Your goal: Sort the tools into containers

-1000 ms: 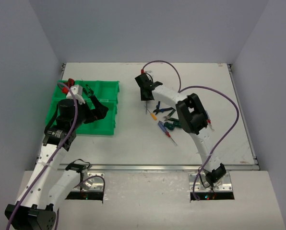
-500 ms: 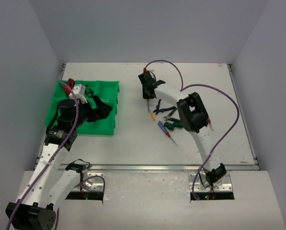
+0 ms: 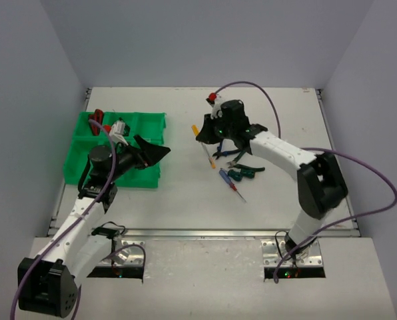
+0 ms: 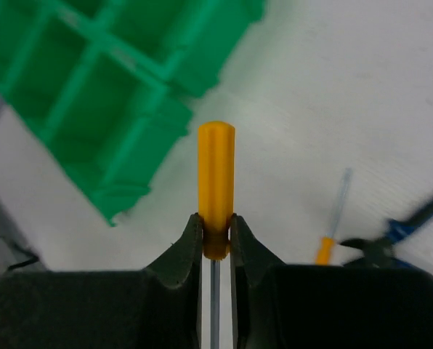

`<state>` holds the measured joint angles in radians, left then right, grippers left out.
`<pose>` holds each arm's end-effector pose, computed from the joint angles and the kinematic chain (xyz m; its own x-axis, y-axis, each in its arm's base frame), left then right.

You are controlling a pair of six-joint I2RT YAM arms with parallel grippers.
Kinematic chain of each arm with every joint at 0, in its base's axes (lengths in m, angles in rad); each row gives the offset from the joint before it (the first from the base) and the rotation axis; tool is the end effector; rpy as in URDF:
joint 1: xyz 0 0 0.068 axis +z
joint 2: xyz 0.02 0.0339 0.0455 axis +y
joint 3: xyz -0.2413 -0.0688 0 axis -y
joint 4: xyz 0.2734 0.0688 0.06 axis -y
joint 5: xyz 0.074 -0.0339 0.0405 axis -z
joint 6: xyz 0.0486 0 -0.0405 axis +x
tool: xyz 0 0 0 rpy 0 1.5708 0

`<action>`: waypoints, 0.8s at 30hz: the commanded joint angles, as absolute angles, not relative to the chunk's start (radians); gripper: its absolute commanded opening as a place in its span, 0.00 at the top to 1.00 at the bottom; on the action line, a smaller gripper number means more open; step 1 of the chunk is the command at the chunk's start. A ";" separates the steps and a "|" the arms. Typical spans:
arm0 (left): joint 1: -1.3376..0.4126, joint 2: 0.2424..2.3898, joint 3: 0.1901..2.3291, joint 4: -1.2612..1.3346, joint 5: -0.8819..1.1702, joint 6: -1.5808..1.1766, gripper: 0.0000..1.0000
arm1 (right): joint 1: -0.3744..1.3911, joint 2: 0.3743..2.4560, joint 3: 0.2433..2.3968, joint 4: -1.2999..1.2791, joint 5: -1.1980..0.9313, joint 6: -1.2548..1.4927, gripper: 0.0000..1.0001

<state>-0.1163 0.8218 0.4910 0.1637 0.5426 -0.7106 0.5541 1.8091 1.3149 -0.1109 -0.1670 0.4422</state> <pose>0.2432 -0.0537 0.2389 -0.5199 -0.5017 -0.6914 0.3509 0.6125 -0.7083 0.3753 0.2417 0.2018 -0.7090 0.0575 -0.7029 -0.3670 0.8210 0.4374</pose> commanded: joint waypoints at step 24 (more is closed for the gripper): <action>-0.364 1.108 0.573 0.674 0.544 -0.915 0.68 | 0.591 1.471 0.931 0.549 -0.823 0.643 1.00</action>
